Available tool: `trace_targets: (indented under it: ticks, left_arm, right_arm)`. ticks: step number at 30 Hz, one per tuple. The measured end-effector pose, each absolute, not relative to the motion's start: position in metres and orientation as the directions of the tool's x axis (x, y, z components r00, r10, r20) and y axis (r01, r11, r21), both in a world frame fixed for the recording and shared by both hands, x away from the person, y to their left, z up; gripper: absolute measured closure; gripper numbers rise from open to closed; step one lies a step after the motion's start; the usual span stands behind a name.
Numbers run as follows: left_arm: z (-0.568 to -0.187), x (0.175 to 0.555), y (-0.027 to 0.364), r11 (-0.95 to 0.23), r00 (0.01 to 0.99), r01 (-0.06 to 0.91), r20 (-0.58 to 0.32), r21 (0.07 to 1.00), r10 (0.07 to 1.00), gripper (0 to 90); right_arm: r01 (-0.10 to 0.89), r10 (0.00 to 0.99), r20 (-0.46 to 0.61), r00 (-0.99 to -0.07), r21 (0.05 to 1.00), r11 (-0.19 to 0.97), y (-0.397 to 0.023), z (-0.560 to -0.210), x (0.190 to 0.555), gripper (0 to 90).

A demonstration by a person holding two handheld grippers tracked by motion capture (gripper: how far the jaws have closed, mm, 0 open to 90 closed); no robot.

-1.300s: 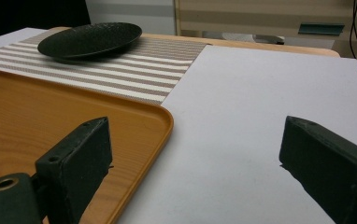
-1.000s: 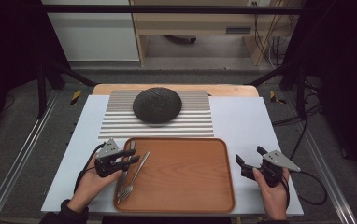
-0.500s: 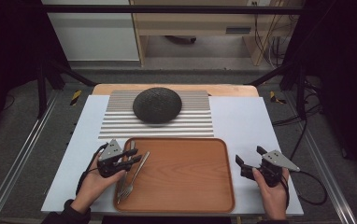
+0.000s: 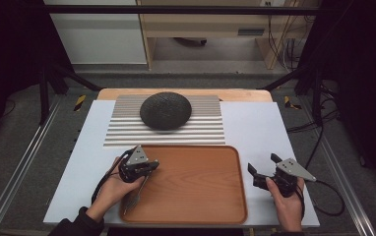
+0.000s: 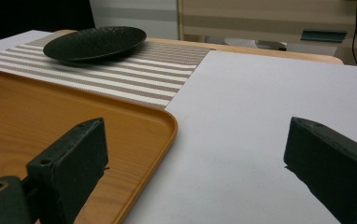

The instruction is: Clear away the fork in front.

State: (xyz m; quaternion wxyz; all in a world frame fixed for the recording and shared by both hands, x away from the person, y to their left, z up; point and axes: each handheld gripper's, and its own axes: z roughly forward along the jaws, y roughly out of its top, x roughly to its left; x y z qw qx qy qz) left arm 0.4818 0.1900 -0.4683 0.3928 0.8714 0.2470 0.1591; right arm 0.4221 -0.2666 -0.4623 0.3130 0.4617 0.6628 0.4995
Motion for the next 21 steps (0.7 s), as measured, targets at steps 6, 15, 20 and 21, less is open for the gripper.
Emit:
trace_targets:
  ticks: [6, 15, 20, 21]
  left_arm:
    - [-0.473, 0.484, 0.190, -0.588, 0.813, 0.328, 0.096, 0.739, 0.574, 90.0]
    - [-0.472, 0.486, 0.196, -0.581, 0.795, 0.348, 0.096, 0.736, 0.599, 90.0]
    - [-0.472, 0.488, 0.202, -0.568, 0.780, 0.366, 0.089, 0.737, 0.619, 90.0]
    - [-0.472, 0.489, 0.204, -0.562, 0.774, 0.374, 0.085, 0.738, 0.627, 90.0]
  right_arm:
    - [0.298, 0.924, 0.044, -0.380, 0.952, 0.077, -0.266, -0.462, 0.422, 6.6]
    - [0.300, 0.924, 0.041, -0.379, 0.951, 0.081, -0.266, -0.462, 0.422, 6.6]
    - [0.299, 0.923, 0.042, -0.382, 0.951, 0.080, -0.266, -0.462, 0.422, 6.6]
    - [0.299, 0.923, 0.043, -0.381, 0.951, 0.079, -0.266, -0.462, 0.422, 6.6]
